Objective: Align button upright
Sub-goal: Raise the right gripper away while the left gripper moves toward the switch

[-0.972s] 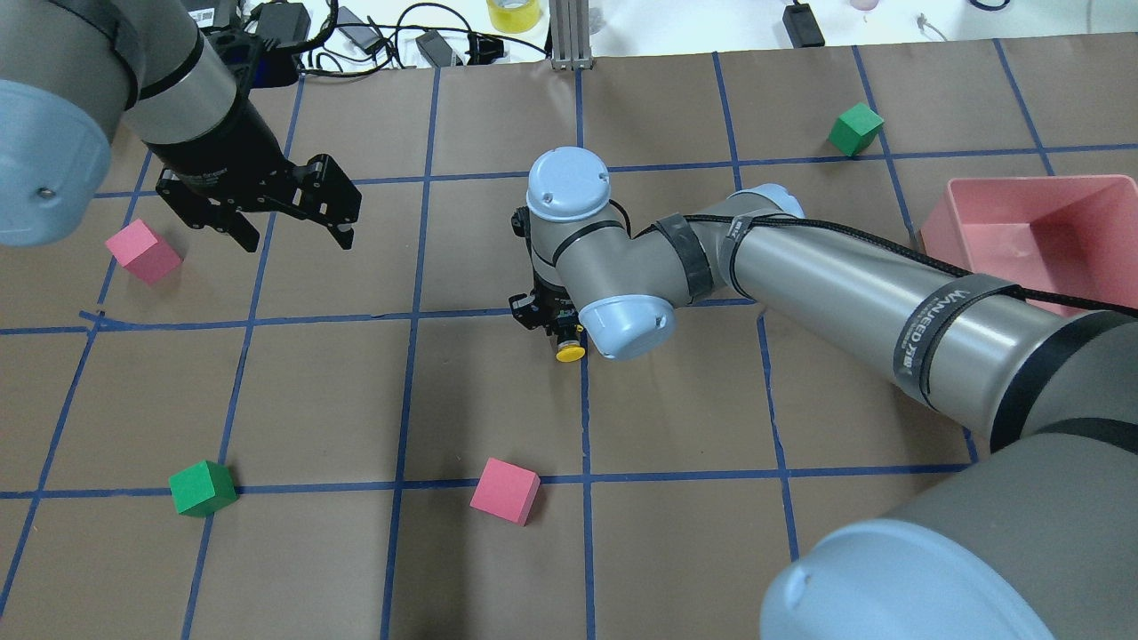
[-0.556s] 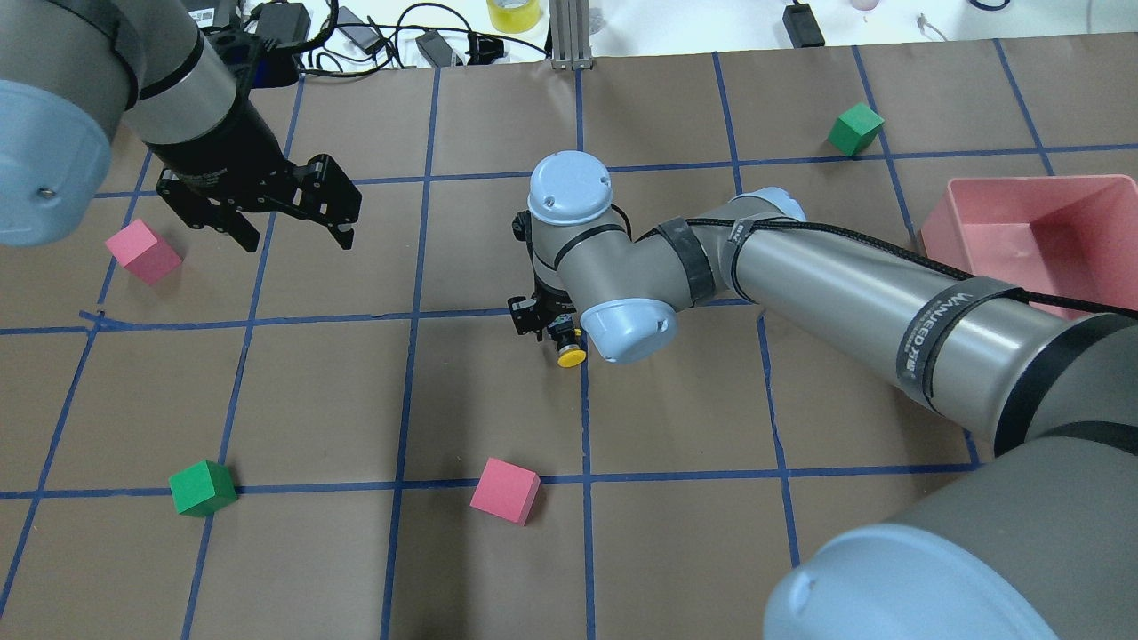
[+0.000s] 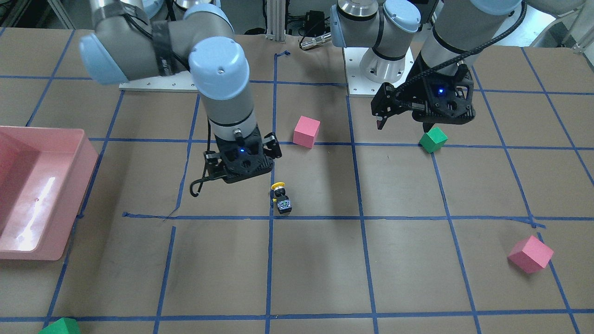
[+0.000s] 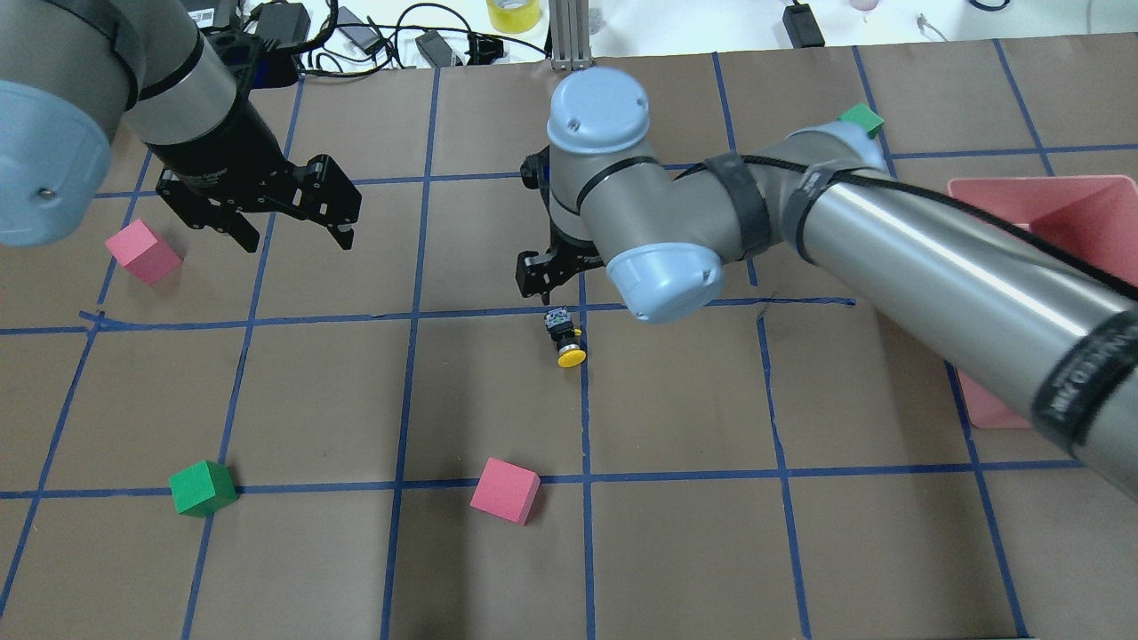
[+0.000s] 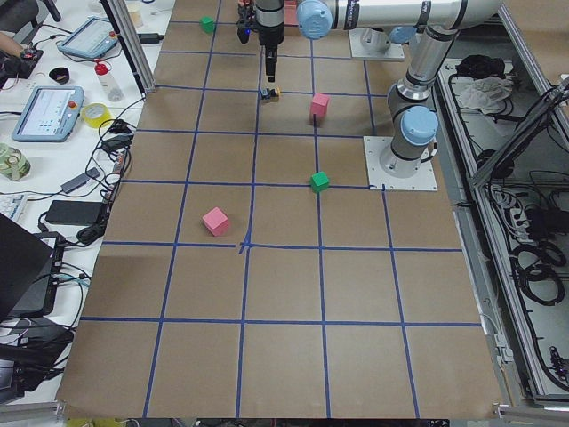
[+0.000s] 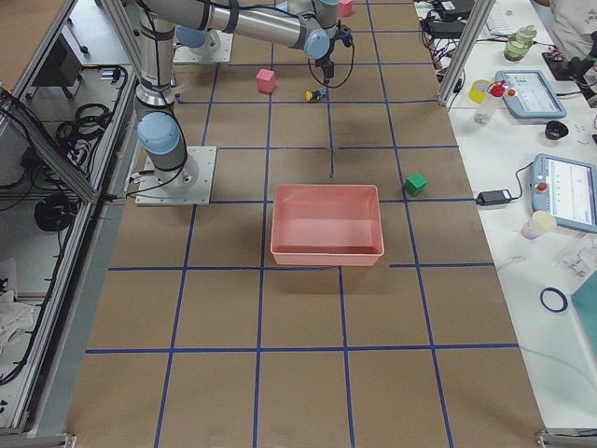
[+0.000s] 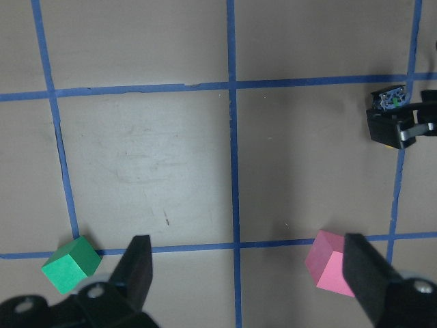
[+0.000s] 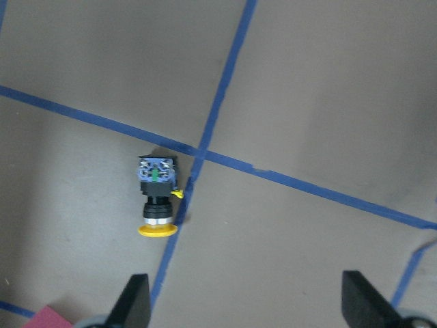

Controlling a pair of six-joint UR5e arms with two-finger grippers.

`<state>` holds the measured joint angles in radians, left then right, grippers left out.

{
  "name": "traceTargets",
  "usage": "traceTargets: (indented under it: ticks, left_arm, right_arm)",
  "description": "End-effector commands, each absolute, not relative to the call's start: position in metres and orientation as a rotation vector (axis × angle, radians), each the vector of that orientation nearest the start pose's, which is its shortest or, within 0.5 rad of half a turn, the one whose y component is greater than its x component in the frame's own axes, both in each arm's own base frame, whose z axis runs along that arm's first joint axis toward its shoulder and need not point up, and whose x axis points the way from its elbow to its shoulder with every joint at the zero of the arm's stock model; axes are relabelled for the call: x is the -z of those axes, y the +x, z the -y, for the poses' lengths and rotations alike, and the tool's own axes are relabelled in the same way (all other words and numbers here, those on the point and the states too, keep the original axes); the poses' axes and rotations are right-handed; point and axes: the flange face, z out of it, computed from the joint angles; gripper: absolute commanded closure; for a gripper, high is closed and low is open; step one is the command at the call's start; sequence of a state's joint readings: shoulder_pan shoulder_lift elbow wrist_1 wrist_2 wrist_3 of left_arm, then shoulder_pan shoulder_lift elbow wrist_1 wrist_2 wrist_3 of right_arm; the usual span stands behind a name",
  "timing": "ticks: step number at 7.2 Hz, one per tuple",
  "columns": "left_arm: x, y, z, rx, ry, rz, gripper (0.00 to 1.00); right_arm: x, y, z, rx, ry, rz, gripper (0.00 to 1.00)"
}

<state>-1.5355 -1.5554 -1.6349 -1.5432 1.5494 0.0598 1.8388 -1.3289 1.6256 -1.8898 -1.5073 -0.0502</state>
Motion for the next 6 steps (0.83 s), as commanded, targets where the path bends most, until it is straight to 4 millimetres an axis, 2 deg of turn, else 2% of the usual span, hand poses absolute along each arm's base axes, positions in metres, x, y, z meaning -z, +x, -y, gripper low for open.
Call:
traceTargets:
  ticks: [1,2,3,4,5,6]
  left_arm:
    - [-0.467,-0.118,0.487,-0.030,0.038,-3.164,0.00]
    - [-0.469,-0.119,0.486,-0.025,0.041,-3.165,0.00]
    - [-0.470,-0.115,0.487,-0.022,0.031,-3.165,0.00]
    - [-0.469,-0.109,0.487,-0.032,0.012,-3.158,0.00]
    - [-0.465,-0.090,0.495,-0.039,-0.051,-3.161,0.00]
    - [-0.461,-0.067,0.499,-0.055,-0.130,-3.179,0.00]
  right_arm:
    - [-0.441,0.184,0.505,-0.006,-0.573,-3.029,0.00]
    - [-0.465,0.140,0.495,0.000,-0.485,-3.052,0.00]
    - [-0.473,0.106,0.499,0.023,-0.451,-3.054,0.00]
    - [-0.499,0.108,0.491,0.103,-0.445,-3.064,0.00]
    - [-0.507,0.110,0.485,0.132,-0.438,-3.058,0.00]
    - [-0.511,0.112,0.481,0.141,-0.324,-3.065,0.00]
